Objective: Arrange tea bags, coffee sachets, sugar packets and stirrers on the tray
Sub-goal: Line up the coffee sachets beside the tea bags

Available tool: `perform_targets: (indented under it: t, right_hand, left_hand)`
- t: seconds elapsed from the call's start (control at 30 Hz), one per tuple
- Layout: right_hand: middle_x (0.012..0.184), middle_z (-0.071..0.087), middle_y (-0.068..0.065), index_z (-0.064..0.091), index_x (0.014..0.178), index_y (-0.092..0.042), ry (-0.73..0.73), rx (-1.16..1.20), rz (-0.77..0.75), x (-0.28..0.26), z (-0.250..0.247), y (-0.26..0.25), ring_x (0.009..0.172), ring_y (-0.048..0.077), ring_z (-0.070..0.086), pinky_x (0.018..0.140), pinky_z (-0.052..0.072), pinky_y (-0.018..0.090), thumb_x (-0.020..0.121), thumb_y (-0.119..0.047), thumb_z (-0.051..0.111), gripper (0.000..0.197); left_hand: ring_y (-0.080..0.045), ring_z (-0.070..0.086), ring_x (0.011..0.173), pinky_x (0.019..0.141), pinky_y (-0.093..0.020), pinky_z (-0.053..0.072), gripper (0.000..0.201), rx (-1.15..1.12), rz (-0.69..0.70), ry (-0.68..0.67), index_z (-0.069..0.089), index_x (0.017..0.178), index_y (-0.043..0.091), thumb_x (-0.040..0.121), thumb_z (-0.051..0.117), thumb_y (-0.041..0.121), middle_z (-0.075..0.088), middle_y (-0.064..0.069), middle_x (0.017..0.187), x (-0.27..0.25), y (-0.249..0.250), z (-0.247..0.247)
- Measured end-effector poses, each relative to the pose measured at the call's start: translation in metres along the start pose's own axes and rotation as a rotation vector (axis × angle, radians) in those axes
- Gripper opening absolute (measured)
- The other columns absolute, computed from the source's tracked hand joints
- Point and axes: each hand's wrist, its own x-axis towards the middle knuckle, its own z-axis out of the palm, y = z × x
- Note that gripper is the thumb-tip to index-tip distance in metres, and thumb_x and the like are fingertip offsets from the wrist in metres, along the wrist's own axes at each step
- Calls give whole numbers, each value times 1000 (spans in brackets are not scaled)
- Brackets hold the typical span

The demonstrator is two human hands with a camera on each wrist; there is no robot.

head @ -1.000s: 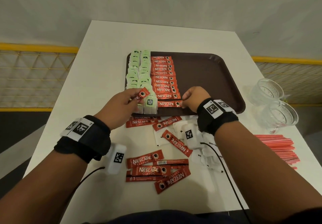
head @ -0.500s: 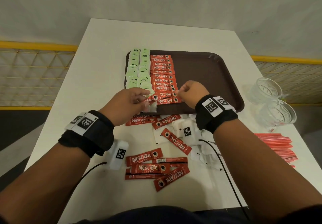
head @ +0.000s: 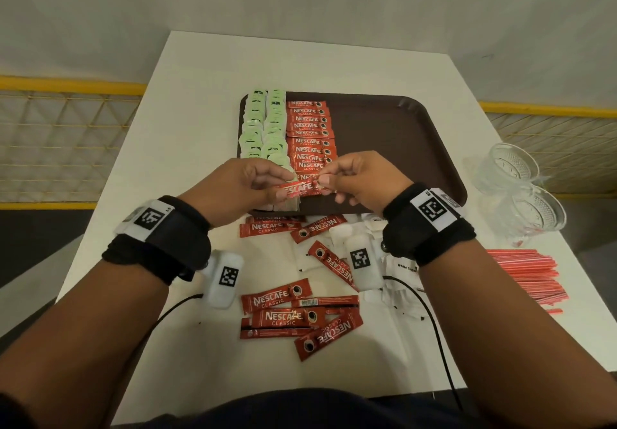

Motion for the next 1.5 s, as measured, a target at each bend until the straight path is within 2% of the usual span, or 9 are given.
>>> perform_targets:
  t: [0.07, 0.23, 0.37, 0.5, 0.83, 1.0, 1.17, 1.33, 1.5]
  right_hand:
    - [80, 70, 2, 71, 95, -13, 90, 18, 39, 1, -7, 6, 58, 5, 56, 52, 44, 17, 91, -21, 65, 10]
    - [82, 71, 5, 70, 93, -12, 223, 21, 183, -3, -25, 24, 57, 7, 55, 52, 44, 19, 91, -19, 65, 9]
    - [86, 73, 5, 70, 96, -6, 198, -91, 278, -2, -21, 29, 60, 11, 57, 58, 48, 23, 88, -22, 68, 17]
    - [83, 73, 2, 70, 89, -8, 185, -254, 339, 10, -11, 30, 83, 18, 67, 84, 55, 37, 85, -30, 72, 22]
    - [90, 70, 7, 67, 93, -8, 124, -533, 390, 23, 1, 25, 85, 21, 66, 82, 55, 38, 81, -42, 73, 37]
    - [88, 66, 2, 64, 94, -12, 118, -568, 248, 9, 4, 14, 85, 18, 64, 79, 51, 33, 85, -34, 71, 25]
    - [83, 60, -12, 70, 93, -20, -114, -696, 8, -18, 23, 0, 79, 7, 57, 67, 41, 19, 90, -22, 64, 7]
    - [115, 63, -5, 64, 120, -31, -135, -887, -34, -20, 45, 11, 106, 17, 59, 88, 44, 28, 92, -27, 61, 28]
    - [108, 66, -8, 66, 110, -33, -173, -867, -23, -20, 51, 12, 96, 13, 60, 84, 50, 28, 87, -27, 66, 23]
  left_hand:
    - [-8, 70, 93, 84, -27, 53, 23, 57, -19, 26, 69, 111, 26, 88, 71, 25, 77, 8, 93, -1, -5, -10]
    - [-3, 66, 76, 68, -23, 43, 20, 169, -56, 77, 67, 111, 28, 92, 65, 33, 74, 7, 90, -16, -18, -17]
    - [-2, 64, 72, 64, -17, 41, 18, 198, -77, 74, 66, 110, 24, 94, 62, 32, 73, 8, 91, -23, -23, -11]
    - [-8, 66, 77, 64, -18, 41, 17, 178, -77, 80, 67, 108, 24, 96, 59, 32, 74, 6, 93, -26, -24, -9]
    - [-3, 61, 77, 66, -18, 42, 15, 281, -55, 130, 67, 106, 23, 97, 58, 31, 68, 10, 91, -33, -29, -6]
    - [-7, 60, 91, 83, -24, 48, 17, 502, 166, 66, 71, 109, 21, 94, 64, 21, 65, 5, 106, -43, -27, 6]
    - [-20, 56, 115, 100, -29, 41, 32, 766, 246, -39, 65, 127, 17, 95, 60, 18, 63, -1, 123, -40, -27, 18]
    - [-24, 57, 112, 91, -42, 50, 34, 907, 211, -54, 61, 129, 20, 95, 56, 19, 58, -1, 122, -37, -29, 25]
    - [-23, 58, 107, 88, -37, 49, 33, 948, 159, -92, 60, 129, 20, 96, 56, 20, 56, 1, 121, -40, -34, 25]
